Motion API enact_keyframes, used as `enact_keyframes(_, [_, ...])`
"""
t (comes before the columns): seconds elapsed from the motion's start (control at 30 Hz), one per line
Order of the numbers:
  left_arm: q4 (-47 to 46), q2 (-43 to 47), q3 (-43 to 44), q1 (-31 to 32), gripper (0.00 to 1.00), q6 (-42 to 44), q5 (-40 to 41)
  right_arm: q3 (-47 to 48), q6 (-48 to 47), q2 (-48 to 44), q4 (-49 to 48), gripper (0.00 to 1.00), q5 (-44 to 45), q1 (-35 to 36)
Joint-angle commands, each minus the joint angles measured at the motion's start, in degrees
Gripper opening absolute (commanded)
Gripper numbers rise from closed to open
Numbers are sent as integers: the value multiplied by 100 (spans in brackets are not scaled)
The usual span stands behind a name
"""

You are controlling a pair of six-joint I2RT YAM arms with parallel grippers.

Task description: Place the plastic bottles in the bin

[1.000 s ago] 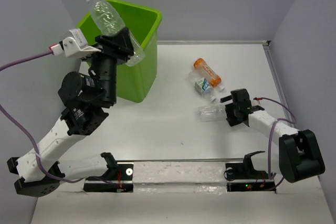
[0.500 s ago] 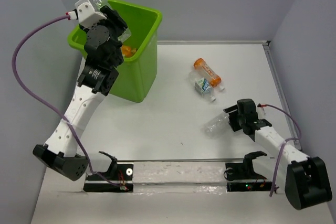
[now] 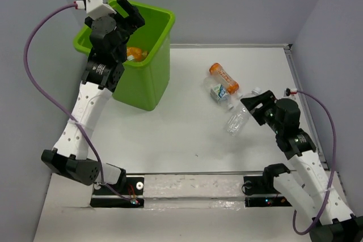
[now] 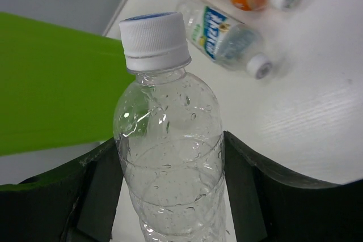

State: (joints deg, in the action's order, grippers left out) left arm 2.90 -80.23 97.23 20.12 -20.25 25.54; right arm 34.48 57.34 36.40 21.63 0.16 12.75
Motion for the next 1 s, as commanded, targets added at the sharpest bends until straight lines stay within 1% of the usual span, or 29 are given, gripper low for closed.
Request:
enact_keyframes(0.0, [0,1050,18,-17,99,-329,-1181,874,-487,253,-755,55,-1044,157])
enact_keyframes(0.03, [-8,1227,-167,-17,99,-374,-1400,876,-505,332,-904,55,-1062,236])
enact_keyframes(0.07, [-8,1394,-578,-17,99,-418,-1838,1216,-583,428,-1141,54,-1062,341])
enact_keyframes(0.1, [-8,1578,-582,-8,99,-453,-2068,1445,-653,560,-1213,54,-1027,464])
enact_keyframes(0.13, [-17,1946,-1061,-8,99,-497,-2558,1709,-758,909,-1344,54,-853,822])
enact_keyframes(0.17, [-8,2123,-1301,-8,99,-489,-2911,2303,-899,1121,-1398,53,-712,1051])
enact_keyframes(0.2, [44,2299,-1756,1,99,-463,-3141,2648,-1274,1358,-1450,53,-580,1280])
enact_keyframes(0.23, [140,2614,-1978,-8,99,-384,-3517,3017,-1496,1935,-1599,53,-457,1682])
enact_keyframes(0.27, [263,2748,-2163,-8,99,-331,-3669,3873,-1681,2254,-1618,53,-499,1834])
enact_keyframes(0.3, [569,2897,-2521,1,99,-278,-3783,4343,-2039,2588,-1618,54,-595,1966])
enact_keyframes(0.33, [720,3194,-2708,1,99,-217,-4019,4818,-2225,3244,-1635,54,-605,2220])
enact_keyframes(0.37, [930,3354,-3084,9,99,-173,-4152,5719,-2549,3572,-1627,54,-570,2336])
enact_keyframes(0.4, [932,3530,-3087,10,99,-129,-4310,5728,-2552,3897,-1627,54,-561,2441])
enact_keyframes(0.43, [1132,3862,-3409,18,99,-85,-4460,6624,-2814,4223,-1644,54,-657,2529])
enact_keyframes(0.47, [1273,4013,-3560,27,99,11,-4792,7103,-3008,4905,-1627,54,-701,2722])
enact_keyframes(0.5, [1327,4319,-3884,27,99,30,-5161,8143,-3088,5277,-1557,54,-763,2811])
enact_keyframes(0.53, [1362,4470,-4061,27,99,30,-5347,8728,-3158,5655,-1356,54,-833,2890])
enact_keyframes(0.57, [1371,4585,-4237,27,99,-40,-5540,9317,-3281,6433,-1276,54,-886,3047])
enact_keyframes(0.6, [1354,4690,-4578,27,99,-66,-5716,9923,-3334,6841,-1214,54,-895,3118])
enact_keyframes(0.63, [1345,4839,-4747,36,99,-84,-6049,11069,-3396,7237,-1214,54,-974,3171])
enact_keyframes(0.67, [1345,4893,-4888,45,99,-67,-6148,11585,-3396,7632,-1327,55,-1061,3172])
enact_keyframes(0.7, [1345,4928,-5124,45,99,-32,-6210,11990,-3370,8297,-1502,56,-1010,3233])
enact_keyframes(0.73, [1380,4964,-5205,53,99,3,-6228,12342,-3370,8530,-2043,56,-931,3233])
enact_keyframes(0.8, [1529,4877,-5276,62,99,169,-6237,12023,-3518,8725,-2862,57,-477,3304])
enact_keyframes(0.83, [1565,4833,-5276,80,99,197,-6324,11734,-3580,8743,-3614,57,-299,3304])
enact_keyframes(0.87, [1565,4763,-5293,97,99,197,-6403,11435,-3616,8952,-3865,58,-71,3356])
enact_keyframes(0.9, [1565,4762,-5293,115,99,206,-6456,11545,-3633,8954,-3955,59,-69,3356])
enact_keyframes(0.93, [1556,4744,-5311,150,99,206,-6500,11790,-3660,9163,-3947,61,-43,3356])
enact_keyframes(0.97, [1547,4701,-5320,237,99,171,-6457,12340,-3703,9618,-3834,67,-43,3356])
